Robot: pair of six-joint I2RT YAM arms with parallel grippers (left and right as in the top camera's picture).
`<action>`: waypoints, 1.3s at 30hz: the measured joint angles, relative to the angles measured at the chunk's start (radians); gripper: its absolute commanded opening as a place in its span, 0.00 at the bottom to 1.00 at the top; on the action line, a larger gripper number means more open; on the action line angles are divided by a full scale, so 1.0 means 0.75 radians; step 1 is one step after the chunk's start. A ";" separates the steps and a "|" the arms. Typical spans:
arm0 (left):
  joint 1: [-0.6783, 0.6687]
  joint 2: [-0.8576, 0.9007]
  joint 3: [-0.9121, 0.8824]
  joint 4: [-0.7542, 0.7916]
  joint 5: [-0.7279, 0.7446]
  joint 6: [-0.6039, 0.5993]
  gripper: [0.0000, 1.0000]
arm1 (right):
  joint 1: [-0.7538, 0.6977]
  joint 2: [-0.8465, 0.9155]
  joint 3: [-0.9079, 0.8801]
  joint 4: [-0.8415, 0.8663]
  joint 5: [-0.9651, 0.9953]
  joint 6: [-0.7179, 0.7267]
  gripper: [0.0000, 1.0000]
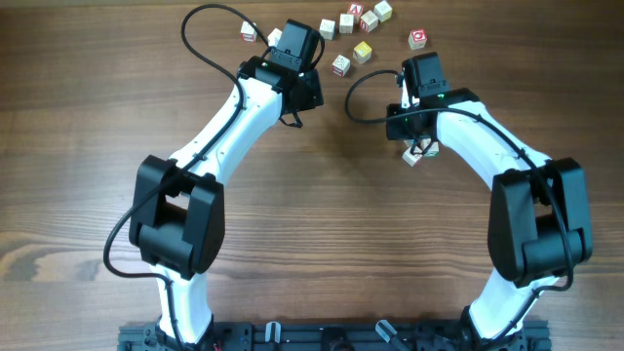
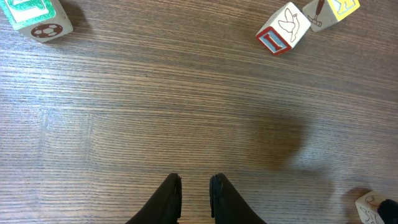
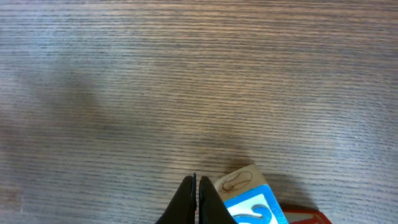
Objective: Form a circle
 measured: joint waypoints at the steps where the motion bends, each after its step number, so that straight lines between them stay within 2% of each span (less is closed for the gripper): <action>1: 0.000 0.000 0.000 0.000 0.000 0.000 0.20 | 0.000 0.000 0.000 -0.001 0.010 0.008 0.04; 39: 0.000 0.000 0.000 0.000 0.000 0.000 0.21 | 0.000 0.000 0.000 -0.050 0.031 0.052 0.05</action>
